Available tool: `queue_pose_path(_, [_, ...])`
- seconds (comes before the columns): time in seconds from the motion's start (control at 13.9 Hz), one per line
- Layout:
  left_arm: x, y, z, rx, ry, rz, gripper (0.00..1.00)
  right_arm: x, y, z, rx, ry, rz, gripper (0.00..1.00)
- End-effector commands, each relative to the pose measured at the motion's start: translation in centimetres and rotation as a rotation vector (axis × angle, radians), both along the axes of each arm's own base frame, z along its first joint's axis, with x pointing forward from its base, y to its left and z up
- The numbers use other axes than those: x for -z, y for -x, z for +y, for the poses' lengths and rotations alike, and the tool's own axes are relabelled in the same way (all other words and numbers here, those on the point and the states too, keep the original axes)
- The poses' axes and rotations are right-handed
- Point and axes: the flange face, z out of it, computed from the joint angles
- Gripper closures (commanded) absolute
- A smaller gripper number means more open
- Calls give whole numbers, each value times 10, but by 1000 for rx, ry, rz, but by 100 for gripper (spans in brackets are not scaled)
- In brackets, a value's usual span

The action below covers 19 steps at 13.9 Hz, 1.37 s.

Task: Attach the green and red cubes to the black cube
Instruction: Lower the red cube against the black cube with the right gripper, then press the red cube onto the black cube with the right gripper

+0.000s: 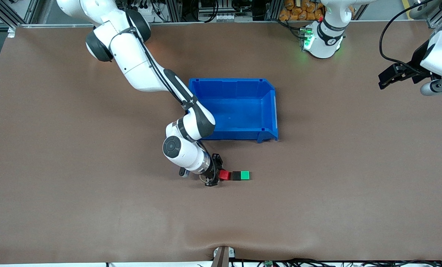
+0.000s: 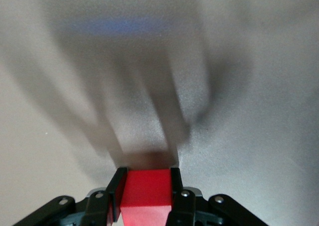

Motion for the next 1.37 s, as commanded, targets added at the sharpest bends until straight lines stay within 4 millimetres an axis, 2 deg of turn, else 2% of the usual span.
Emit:
queue_pose_path(0.0, [-3,-3,1,16,10,-3,0,4,-2,9,19,-20,-4,100])
queue_pose_path(0.72, [-4,-2,1,16,10,-4,0,1,3,19,21,-28,-7,100])
queue_pose_path(1.3, [-4,-2,1,17,10,-4,0,2,3,18,18,-24,-7,100])
